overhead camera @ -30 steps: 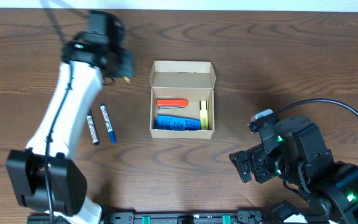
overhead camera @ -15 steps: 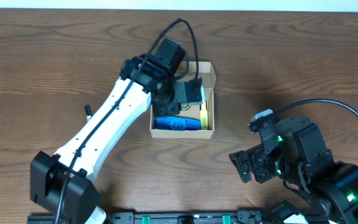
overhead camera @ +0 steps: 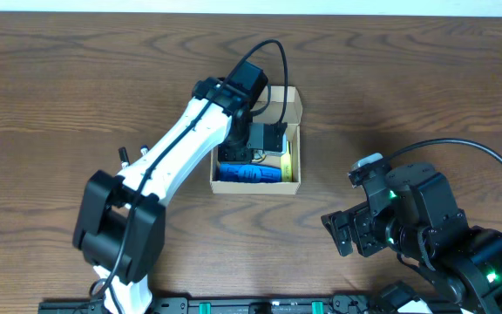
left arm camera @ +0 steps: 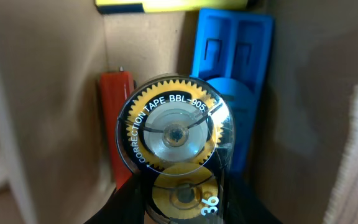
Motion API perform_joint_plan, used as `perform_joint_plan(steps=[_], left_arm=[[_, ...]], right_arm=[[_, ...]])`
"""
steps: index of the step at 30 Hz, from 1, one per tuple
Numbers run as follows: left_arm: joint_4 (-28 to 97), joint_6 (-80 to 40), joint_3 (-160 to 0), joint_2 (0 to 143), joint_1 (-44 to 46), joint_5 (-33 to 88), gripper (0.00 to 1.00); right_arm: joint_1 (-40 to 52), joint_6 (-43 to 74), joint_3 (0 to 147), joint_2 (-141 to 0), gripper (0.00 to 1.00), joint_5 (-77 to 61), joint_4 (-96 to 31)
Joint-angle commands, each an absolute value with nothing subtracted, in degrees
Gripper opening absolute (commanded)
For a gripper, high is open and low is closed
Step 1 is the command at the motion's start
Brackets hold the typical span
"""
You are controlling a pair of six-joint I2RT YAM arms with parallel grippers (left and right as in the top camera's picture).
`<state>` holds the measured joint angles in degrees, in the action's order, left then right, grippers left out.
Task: Pack container
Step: 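Carry the correction tape into the box and release it, then move the left gripper to the blue-capped marker and grasp it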
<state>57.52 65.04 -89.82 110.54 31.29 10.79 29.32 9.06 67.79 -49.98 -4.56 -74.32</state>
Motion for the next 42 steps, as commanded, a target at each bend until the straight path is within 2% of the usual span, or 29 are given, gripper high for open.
perform_joint_plan(steps=[1, 3, 16, 22, 33, 36, 42], left_arm=[[57.1, 66.1, -90.1, 111.6, 31.0, 10.1, 0.06], [56.8, 64.8, -90.1, 111.7, 31.0, 10.1, 0.25], [56.6, 51.8, -90.2, 110.0, 31.0, 8.3, 0.53], [57.6, 45.6, -91.2, 106.1, 31.2, 8.4, 0.56], [69.5, 21.0, -96.5, 88.3, 30.1, 6.0, 0.60], [73.7, 13.6, -96.5, 84.5, 28.0, 2.1, 0.59], [79.7, 10.0, -95.2, 80.2, 19.6, 2.5, 0.52]], right_arm=[[28.9, 8.5, 67.7, -49.9, 0.99, -5.0, -74.4], [28.9, 8.5, 67.7, -49.9, 0.99, -5.0, -74.4], [28.9, 8.5, 67.7, -49.9, 0.99, -5.0, -74.4], [28.9, 8.5, 67.7, -49.9, 0.99, -5.0, -74.4], [28.9, 8.5, 67.7, -49.9, 0.99, -5.0, -74.4], [28.9, 8.5, 67.7, -49.9, 0.99, -5.0, -74.4], [28.9, 8.5, 67.7, -49.9, 0.99, -5.0, -74.4]])
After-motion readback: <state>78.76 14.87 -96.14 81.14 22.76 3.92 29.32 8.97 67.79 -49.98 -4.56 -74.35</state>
